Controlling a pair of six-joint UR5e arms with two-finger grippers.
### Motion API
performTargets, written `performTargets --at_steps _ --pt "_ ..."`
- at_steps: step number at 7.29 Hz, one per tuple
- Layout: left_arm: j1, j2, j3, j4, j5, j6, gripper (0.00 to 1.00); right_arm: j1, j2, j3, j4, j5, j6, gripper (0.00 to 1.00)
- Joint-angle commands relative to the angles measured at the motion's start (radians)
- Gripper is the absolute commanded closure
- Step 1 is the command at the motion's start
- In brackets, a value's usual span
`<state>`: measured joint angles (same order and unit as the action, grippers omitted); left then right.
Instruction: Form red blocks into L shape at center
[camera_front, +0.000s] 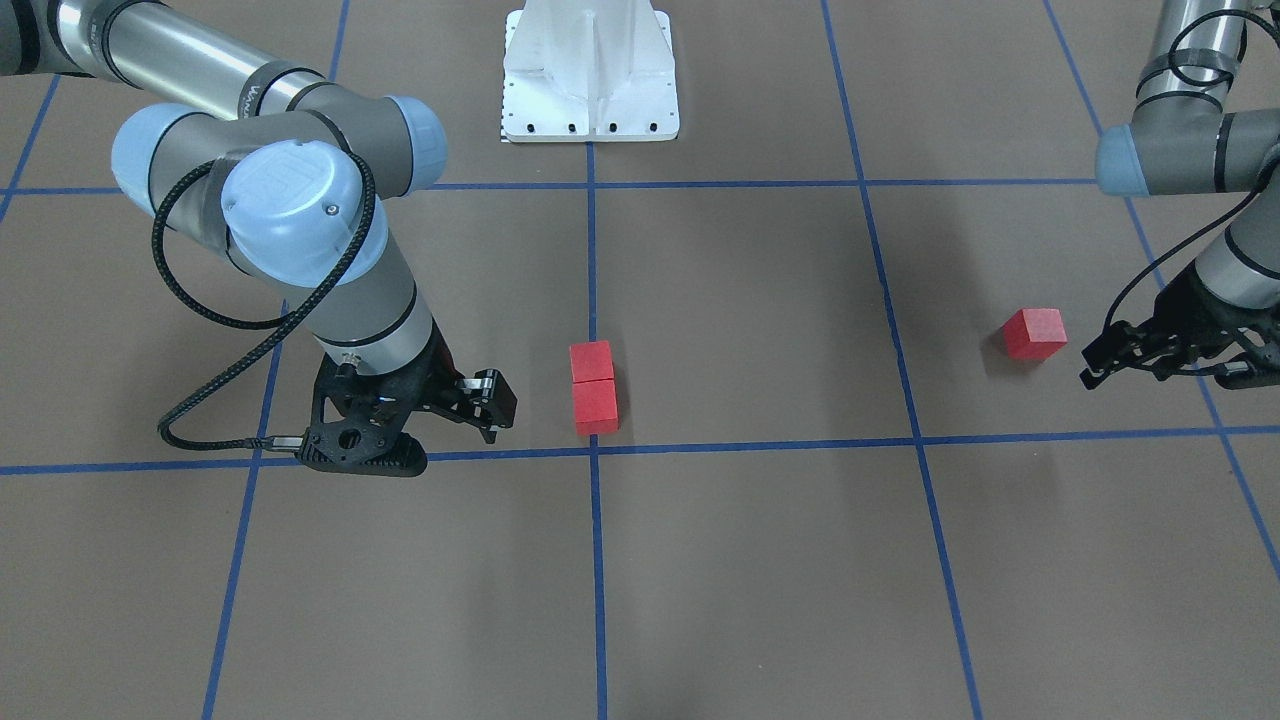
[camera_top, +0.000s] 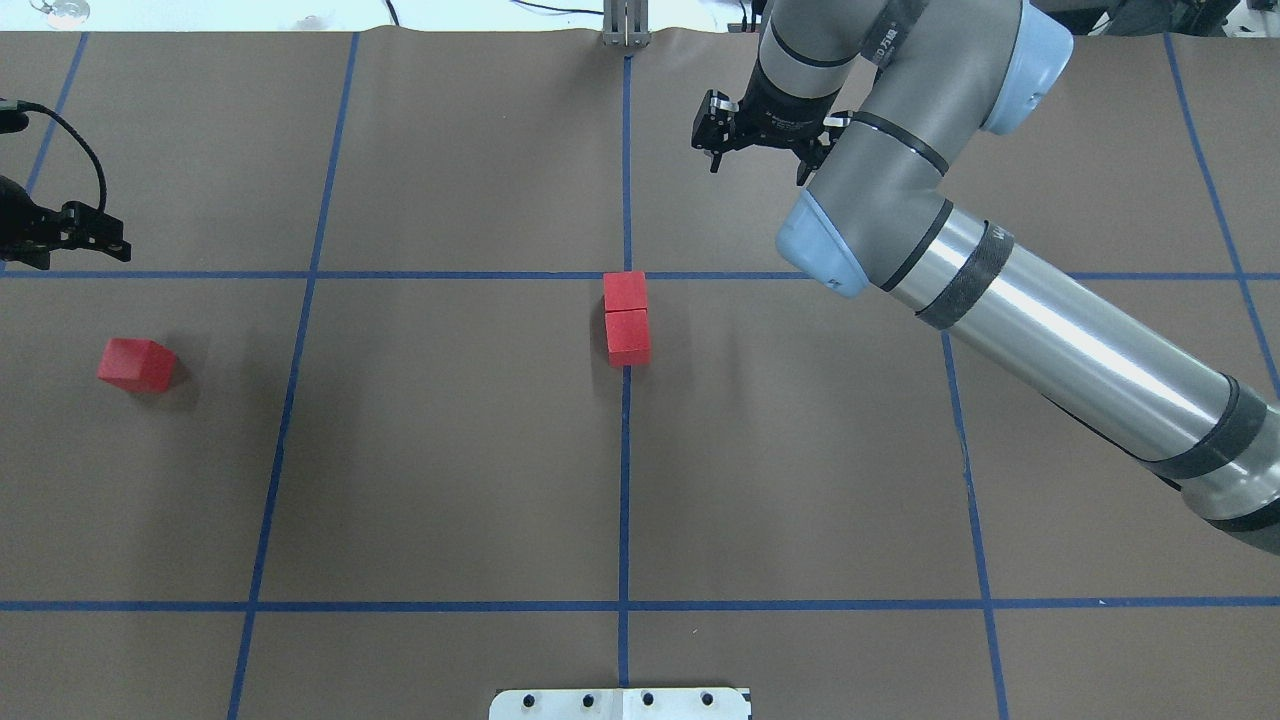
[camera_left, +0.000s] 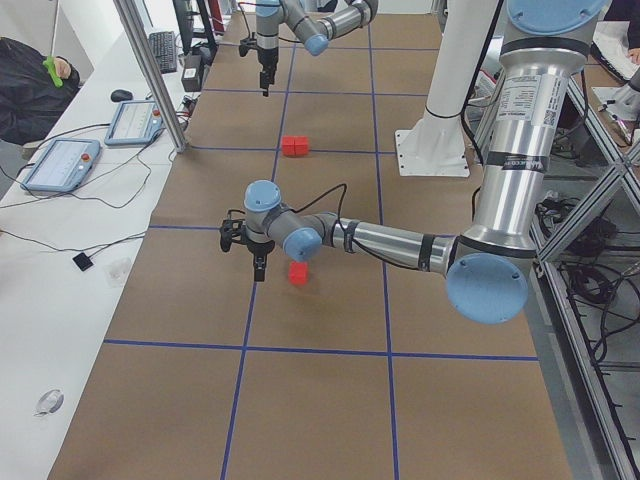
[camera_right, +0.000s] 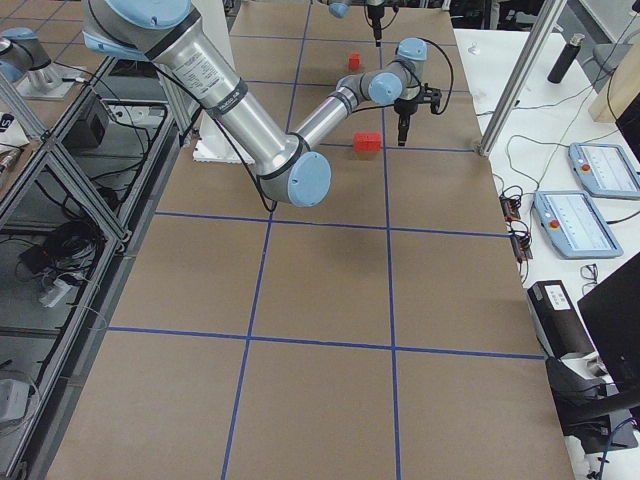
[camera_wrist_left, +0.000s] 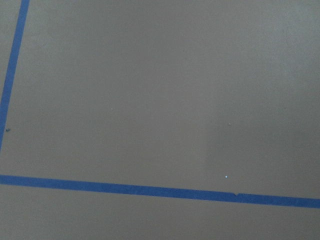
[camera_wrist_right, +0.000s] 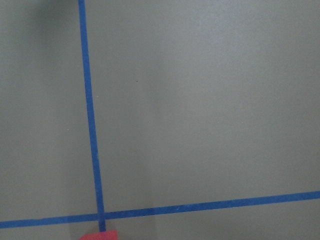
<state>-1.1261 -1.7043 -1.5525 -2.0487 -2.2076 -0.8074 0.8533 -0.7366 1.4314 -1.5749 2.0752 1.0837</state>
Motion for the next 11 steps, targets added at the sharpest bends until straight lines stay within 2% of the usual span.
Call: performTargets --at_steps 1,3,5,11 --pt "0.029 -0.029 -0.008 0.056 -0.075 -0.003 0.00 0.001 -0.012 0.000 0.003 -0.004 -0.002 0.01" --pt "0.106 -0.104 -0.006 0.204 -0.078 0.029 0.00 0.000 -0.015 -0.002 0.003 -0.006 -0.002 0.01" --pt "0.098 -0.090 -0.001 0.214 -0.078 0.150 0.00 -0.005 -0.017 -0.002 0.003 -0.004 -0.002 0.01" --pt "0.088 -0.037 -0.005 0.223 -0.064 0.185 0.00 -0.036 -0.033 -0.002 0.007 -0.006 0.002 0.01"
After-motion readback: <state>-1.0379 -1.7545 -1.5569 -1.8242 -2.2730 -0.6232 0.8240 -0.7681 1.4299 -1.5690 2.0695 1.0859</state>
